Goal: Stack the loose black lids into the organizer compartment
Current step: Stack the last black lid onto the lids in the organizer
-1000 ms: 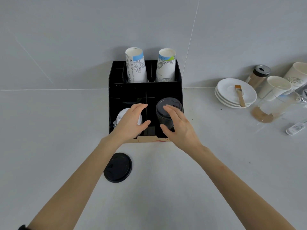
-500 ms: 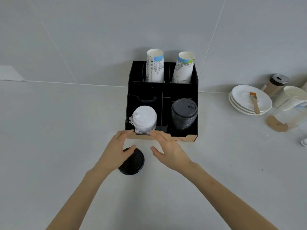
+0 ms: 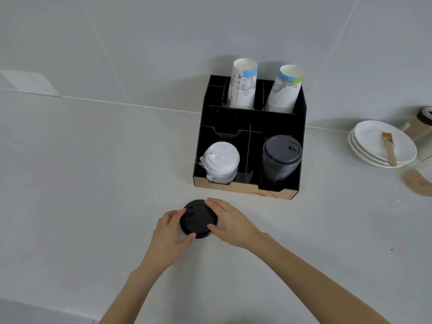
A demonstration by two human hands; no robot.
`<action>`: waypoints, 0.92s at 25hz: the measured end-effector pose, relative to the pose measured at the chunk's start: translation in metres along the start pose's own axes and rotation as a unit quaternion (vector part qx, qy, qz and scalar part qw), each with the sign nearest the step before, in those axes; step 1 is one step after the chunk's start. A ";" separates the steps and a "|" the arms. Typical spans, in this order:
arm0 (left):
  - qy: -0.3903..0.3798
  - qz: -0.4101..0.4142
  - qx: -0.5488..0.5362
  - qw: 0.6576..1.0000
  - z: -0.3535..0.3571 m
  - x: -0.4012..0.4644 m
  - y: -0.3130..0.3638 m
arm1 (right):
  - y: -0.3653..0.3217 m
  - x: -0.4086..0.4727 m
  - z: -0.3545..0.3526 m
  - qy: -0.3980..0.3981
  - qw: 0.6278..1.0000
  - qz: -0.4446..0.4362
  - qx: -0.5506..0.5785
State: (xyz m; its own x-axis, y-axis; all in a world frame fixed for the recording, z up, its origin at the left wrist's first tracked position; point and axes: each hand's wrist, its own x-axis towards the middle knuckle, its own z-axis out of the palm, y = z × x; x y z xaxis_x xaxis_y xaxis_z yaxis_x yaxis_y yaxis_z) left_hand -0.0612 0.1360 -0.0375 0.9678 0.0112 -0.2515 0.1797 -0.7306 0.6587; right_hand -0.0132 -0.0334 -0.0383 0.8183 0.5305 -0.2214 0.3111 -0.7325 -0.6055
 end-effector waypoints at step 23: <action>0.021 -0.020 0.089 0.996 0.011 0.000 0.008 | 0.002 -0.020 0.011 0.010 1.000 0.002 0.015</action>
State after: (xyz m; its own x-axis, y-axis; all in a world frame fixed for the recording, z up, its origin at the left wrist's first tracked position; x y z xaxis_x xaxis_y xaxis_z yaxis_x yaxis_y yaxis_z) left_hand -0.0618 0.1229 -0.0405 0.9677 0.0679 -0.2428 0.1873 -0.8381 0.5123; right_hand -0.0339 -0.0410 -0.0438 0.8292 0.5185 -0.2087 0.2934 -0.7216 -0.6270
